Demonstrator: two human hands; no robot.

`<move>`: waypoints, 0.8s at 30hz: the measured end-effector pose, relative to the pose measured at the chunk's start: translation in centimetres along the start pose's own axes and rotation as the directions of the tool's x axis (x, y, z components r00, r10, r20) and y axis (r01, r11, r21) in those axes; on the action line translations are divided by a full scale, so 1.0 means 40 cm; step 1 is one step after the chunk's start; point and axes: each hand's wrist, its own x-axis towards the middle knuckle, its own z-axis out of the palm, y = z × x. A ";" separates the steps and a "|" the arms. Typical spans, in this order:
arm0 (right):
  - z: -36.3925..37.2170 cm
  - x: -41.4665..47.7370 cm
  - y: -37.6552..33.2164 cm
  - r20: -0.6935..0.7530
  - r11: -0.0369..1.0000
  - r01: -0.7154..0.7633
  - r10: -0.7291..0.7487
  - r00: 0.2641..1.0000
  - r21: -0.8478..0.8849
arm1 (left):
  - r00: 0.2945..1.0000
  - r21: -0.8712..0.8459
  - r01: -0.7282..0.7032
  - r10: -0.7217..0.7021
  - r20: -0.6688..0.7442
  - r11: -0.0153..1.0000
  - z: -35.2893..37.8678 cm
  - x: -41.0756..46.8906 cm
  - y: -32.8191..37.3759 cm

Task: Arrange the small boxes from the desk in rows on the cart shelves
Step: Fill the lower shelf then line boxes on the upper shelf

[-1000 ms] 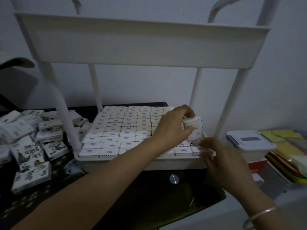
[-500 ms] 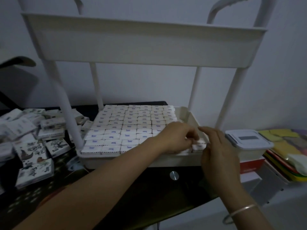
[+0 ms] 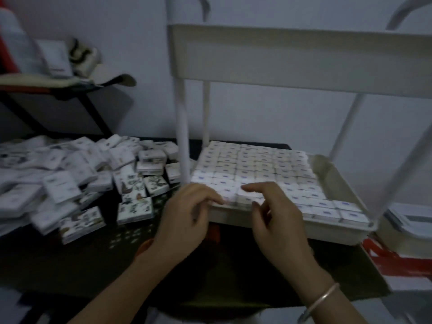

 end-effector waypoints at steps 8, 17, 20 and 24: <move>0.262 0.063 -0.187 0.270 0.966 0.177 -0.224 0.936 0.186 | 0.947 0.367 0.247 -0.143 -0.287 0.897 -0.290 -0.112 -0.179; 0.492 0.215 -0.335 0.372 0.956 0.247 -0.288 0.883 0.156 | 0.912 0.778 0.403 -0.279 -0.300 0.482 -0.493 -0.080 -0.391; 0.536 0.260 -0.382 0.307 0.932 0.352 -0.363 0.880 0.091 | 0.922 0.825 0.354 -0.310 -0.231 0.441 -0.494 -0.084 -0.414; 0.589 0.326 -0.416 0.314 0.871 0.485 -0.440 0.841 -0.080 | 0.934 0.805 0.341 -0.271 -0.232 0.485 -0.489 -0.090 -0.406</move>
